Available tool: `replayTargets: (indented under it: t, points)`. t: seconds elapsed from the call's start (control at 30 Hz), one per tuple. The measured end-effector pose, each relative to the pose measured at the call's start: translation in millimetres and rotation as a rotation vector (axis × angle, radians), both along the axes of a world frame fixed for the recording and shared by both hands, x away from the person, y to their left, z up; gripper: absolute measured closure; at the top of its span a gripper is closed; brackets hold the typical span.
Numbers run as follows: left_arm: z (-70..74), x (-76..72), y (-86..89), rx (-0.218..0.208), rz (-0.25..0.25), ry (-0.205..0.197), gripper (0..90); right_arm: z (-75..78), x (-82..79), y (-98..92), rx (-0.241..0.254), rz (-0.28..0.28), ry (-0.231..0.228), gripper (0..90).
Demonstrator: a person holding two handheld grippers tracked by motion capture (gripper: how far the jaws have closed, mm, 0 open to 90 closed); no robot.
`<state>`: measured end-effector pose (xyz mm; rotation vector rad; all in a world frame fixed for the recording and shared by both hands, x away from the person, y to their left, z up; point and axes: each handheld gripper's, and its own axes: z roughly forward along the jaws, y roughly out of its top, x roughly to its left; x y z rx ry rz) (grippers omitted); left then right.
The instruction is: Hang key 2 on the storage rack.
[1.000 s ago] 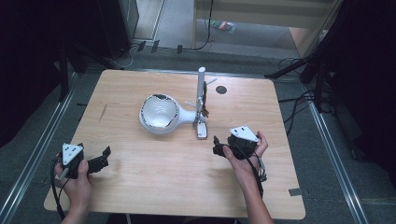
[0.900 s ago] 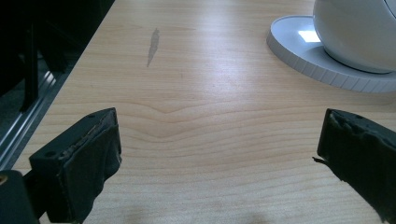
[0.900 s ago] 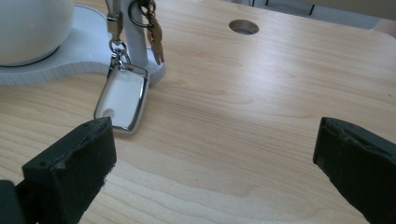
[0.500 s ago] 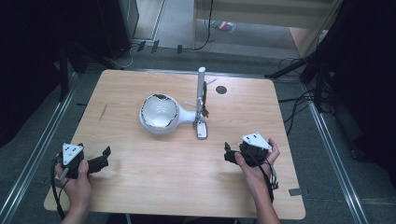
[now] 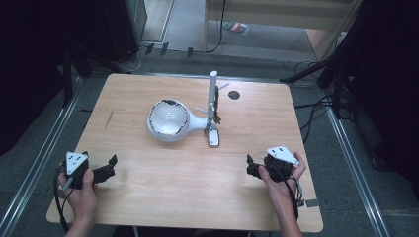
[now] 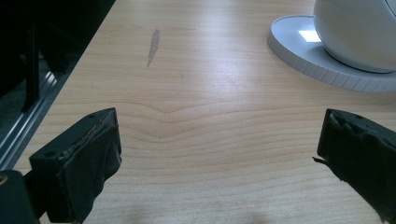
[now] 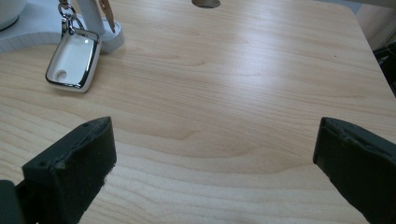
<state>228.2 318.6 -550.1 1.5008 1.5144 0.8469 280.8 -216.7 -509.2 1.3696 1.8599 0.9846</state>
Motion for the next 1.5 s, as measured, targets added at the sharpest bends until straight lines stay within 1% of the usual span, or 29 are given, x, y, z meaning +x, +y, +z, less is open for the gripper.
replayTargets:
  t: [0.3,0.57,0.83,0.9,1.0,1.33,1.5]
  points:
    - [0.1,-0.1,-0.2,0.001,0.001,0.0,0.0,-8.4,-8.3,-17.2,0.009,-0.023,0.01,0.0]
    - [0.0,-0.1,-0.5,0.002,0.002,0.0,0.0,-13.2,-15.9,-36.6,0.001,-0.057,0.018,0.0]
    - [0.0,-0.2,-0.5,0.001,0.002,0.0,0.0,-17.6,-25.0,-52.1,-0.004,-0.076,0.021,0.0]
    - [0.0,-0.1,-0.6,0.002,0.002,0.0,0.0,-18.3,-26.8,-55.4,-0.006,-0.076,0.019,0.0]
    - [0.0,-0.1,-0.8,0.002,0.003,-0.001,0.0,-18.9,-29.4,-59.0,0.009,-0.08,0.022,0.0]
    - [0.0,-0.2,-0.8,0.002,0.004,-0.003,0.0,-21.9,-36.1,-68.1,0.005,-0.082,0.026,0.0]
    - [0.0,-0.2,-0.8,0.002,0.003,-0.002,0.0,-23.2,-38.9,-75.0,0.018,-0.089,0.026,0.0]
